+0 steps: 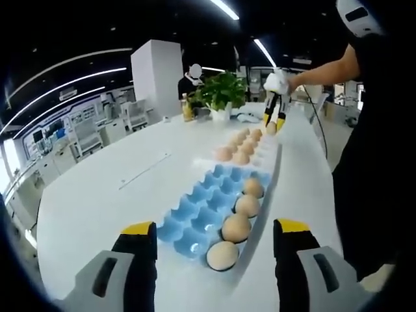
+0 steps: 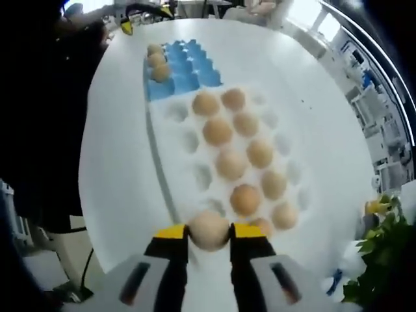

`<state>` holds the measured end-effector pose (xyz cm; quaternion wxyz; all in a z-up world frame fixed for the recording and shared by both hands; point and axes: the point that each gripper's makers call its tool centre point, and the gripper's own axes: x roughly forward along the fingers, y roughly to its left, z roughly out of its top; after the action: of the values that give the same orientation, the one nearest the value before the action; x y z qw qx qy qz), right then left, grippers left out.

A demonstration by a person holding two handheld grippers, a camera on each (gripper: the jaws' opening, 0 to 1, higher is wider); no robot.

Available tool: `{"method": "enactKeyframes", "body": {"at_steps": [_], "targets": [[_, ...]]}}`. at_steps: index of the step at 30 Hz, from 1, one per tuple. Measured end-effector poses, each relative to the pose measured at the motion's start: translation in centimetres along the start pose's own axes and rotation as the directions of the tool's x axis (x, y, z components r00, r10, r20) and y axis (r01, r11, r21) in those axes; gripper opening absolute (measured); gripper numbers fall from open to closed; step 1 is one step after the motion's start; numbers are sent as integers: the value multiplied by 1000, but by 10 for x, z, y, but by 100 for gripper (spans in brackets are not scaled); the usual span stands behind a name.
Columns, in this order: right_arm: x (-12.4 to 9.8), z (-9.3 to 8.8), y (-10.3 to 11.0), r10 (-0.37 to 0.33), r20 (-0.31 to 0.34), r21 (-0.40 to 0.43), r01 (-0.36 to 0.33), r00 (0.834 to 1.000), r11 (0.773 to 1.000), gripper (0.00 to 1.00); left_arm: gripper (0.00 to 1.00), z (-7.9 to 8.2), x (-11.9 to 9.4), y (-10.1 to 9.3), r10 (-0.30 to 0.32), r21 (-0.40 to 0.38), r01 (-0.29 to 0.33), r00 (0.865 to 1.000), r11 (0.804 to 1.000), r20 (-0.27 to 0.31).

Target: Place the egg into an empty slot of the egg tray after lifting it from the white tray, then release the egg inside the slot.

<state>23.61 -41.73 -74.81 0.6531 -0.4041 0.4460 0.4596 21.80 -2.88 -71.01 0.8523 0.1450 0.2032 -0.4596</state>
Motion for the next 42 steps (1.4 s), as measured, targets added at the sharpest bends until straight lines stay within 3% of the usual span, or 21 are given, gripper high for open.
{"method": "enactKeyframes", "body": {"at_steps": [12, 25, 42], "targets": [[10, 29, 11, 32, 41, -53, -30, 999, 998, 24, 75, 0, -1, 0, 7, 3, -7, 1000, 1000, -1], [27, 84, 24, 94, 106, -133, -79, 990, 988, 24, 75, 1, -1, -2, 4, 3, -4, 1000, 1000, -1], [41, 118, 37, 146, 133, -212, -116, 980, 970, 24, 74, 0, 1, -1, 2, 7, -2, 1000, 1000, -5]]}}
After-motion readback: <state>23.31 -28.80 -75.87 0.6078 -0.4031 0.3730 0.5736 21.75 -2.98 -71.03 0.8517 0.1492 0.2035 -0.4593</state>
